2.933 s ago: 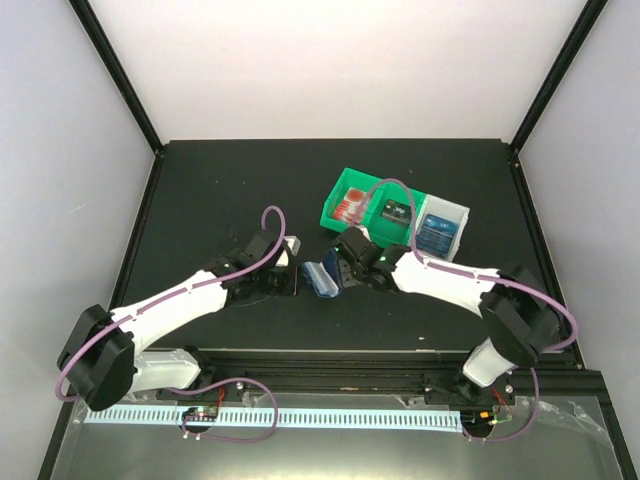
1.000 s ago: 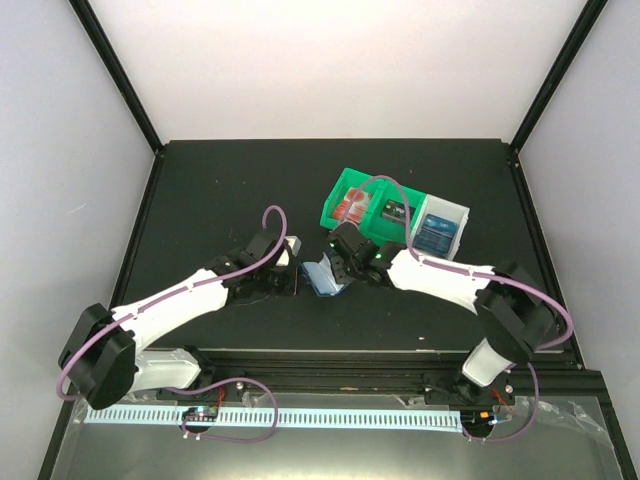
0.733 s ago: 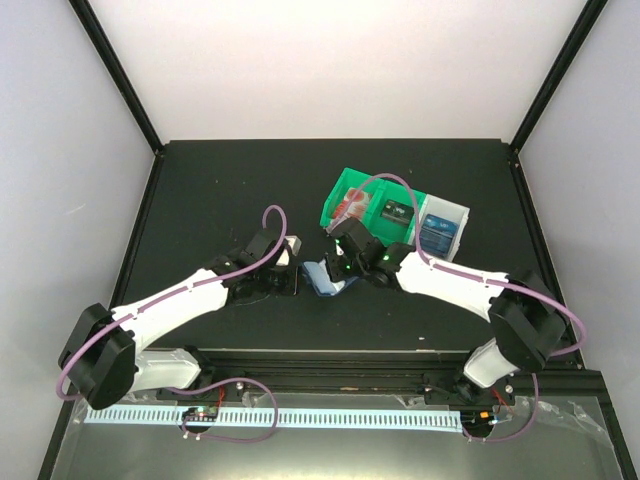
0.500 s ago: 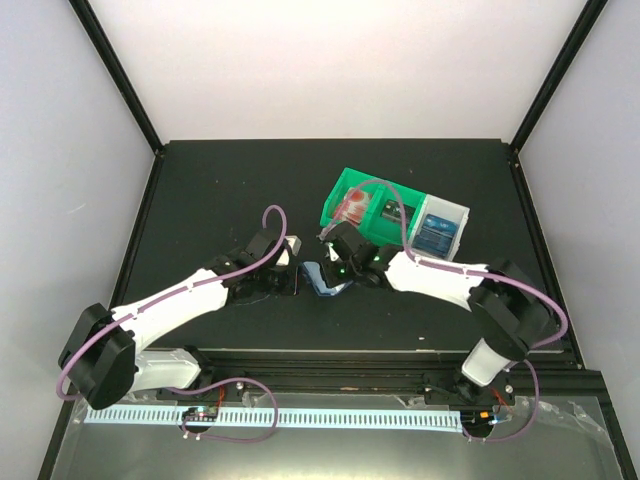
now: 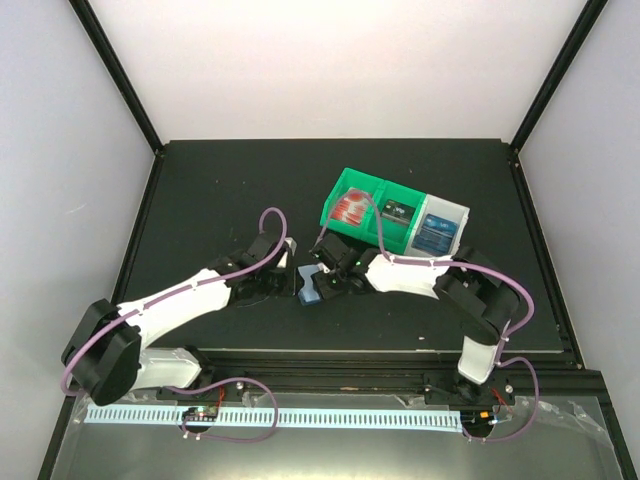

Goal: Put the credit cards into the card holder
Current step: Open the card holder at the center of the board.

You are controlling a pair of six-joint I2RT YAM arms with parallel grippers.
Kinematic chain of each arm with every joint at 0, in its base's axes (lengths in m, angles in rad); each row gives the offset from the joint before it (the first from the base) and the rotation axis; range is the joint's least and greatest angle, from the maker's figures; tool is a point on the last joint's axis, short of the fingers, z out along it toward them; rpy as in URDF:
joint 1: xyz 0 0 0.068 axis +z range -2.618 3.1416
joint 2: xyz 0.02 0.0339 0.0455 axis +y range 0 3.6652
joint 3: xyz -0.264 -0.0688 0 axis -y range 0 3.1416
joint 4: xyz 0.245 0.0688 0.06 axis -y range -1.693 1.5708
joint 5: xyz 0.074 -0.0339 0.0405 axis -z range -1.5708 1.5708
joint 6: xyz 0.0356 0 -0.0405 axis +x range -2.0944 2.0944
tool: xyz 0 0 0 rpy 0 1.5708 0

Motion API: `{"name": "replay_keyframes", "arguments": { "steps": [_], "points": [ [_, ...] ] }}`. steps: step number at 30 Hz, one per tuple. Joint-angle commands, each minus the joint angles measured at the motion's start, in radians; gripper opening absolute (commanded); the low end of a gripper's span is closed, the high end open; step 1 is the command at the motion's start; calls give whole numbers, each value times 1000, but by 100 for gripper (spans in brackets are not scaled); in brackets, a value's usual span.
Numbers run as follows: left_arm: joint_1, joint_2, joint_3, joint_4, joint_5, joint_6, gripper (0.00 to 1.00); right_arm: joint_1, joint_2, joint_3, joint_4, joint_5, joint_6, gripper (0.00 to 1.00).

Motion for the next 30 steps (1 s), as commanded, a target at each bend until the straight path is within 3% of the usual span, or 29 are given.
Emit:
{"name": "replay_keyframes", "arguments": {
  "steps": [1,9,15,23,30],
  "points": [
    [20,-2,-11,7,-63,-51,30,34,49,38,-44,89,3,56],
    [81,-98,-51,23,-102,-137,42,79,95,64,-98,251,47,65],
    [98,-119,-99,147,9,-149,45,85,117,56,-103,281,106,71],
    [106,15,-106,309,153,-185,26,83,140,38,-94,183,196,77],
    [105,145,-123,406,152,-207,20,83,82,-13,-36,147,235,78]
  ]
}}
